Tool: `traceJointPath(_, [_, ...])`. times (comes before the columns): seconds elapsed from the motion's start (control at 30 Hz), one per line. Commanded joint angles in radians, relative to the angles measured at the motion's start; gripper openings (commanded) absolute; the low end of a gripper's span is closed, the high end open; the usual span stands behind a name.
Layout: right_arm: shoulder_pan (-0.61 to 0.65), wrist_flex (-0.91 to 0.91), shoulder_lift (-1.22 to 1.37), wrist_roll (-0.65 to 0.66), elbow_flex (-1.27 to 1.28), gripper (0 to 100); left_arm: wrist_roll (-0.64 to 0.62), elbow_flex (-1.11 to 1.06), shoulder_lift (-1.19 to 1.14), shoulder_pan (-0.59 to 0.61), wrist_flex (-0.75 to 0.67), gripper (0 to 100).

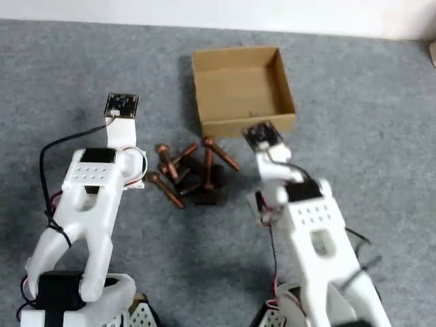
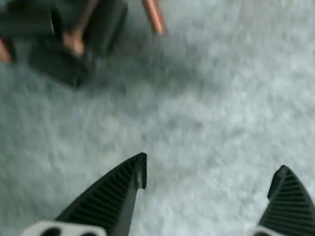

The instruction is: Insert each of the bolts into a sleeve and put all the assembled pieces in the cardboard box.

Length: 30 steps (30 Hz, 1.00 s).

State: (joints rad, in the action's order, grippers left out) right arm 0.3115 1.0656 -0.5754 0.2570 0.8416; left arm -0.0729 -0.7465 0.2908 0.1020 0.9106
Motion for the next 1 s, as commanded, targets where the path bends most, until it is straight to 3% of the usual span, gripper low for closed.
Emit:
traceJointPath(0.0, [0.033,-0.102,0.153,-0.112,-0.127,36.4,0.002,0.002,0.001,0.013,-0.034,1])
traceJointPath(0.33, [0.202,-0.117,0.317,-0.238,-0.229,36.4,0.002,0.002,0.001,0.015,-0.034,1])
traceJointPath(0.47, [0.265,-0.050,0.325,-0.238,-0.259,36.4,-0.011,0.005,0.001,0.050,-0.034,1])
traceJointPath(0.6, [0.335,-0.081,0.328,-0.249,-0.255,36.4,-0.080,0.008,0.004,0.097,-0.034,1])
traceJointPath(0.8, [0.406,-0.096,0.328,-0.241,-0.257,36.4,-0.081,0.005,0.005,0.101,-0.034,1])
traceJointPath(0.97, [0.466,-0.102,0.328,-0.020,-0.176,36.4,-0.080,0.004,0.007,0.101,-0.034,1])
